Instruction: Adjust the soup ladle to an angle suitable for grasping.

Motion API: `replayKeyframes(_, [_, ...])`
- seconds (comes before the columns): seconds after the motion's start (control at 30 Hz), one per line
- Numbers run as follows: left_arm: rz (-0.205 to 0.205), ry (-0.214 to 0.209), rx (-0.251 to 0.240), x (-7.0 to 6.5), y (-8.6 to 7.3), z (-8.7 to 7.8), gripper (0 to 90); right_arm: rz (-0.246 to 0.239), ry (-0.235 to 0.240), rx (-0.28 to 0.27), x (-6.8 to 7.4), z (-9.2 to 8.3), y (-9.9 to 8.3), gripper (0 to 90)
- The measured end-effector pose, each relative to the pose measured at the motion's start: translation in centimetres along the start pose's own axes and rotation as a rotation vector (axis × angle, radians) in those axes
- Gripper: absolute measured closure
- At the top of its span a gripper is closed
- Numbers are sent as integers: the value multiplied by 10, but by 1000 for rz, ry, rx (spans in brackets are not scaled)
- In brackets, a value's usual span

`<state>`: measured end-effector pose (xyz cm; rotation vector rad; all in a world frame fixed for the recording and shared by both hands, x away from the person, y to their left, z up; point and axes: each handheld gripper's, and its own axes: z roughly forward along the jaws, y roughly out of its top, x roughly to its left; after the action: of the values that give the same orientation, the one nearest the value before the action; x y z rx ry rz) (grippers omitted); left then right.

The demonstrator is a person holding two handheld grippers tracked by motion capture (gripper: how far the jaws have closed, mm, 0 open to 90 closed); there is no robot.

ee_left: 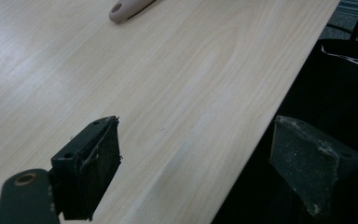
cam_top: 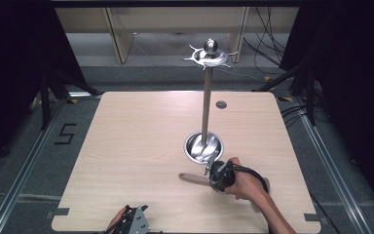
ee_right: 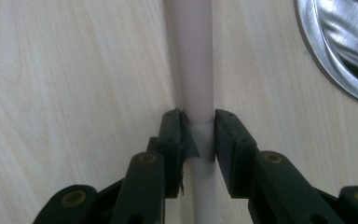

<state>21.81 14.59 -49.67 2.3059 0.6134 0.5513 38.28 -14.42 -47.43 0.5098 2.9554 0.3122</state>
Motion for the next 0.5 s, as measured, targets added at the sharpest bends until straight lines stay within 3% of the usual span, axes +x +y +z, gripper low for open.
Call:
replayKeyframes(0.13, [0,-1,0,0,0,0,151,4,14,12,0,2,1,746])
replayKeyframes(0.17, [2,-2,1,0,0,0,151,25,7,27,0,2,2,752])
replayKeyframes(0.3, [-10,-23,7,-2,-1,1,151,4,13,28,0,3,4,760])
replayKeyframes(0.4, [13,-6,2,-1,1,0,151,-10,-2,49,1,2,5,770])
replayKeyframes(0.43, [0,-19,-4,0,0,0,151,-3,-12,54,2,2,6,772])
replayKeyframes(0.5, [-6,-5,-8,2,0,-2,152,16,-42,59,4,-1,6,773])
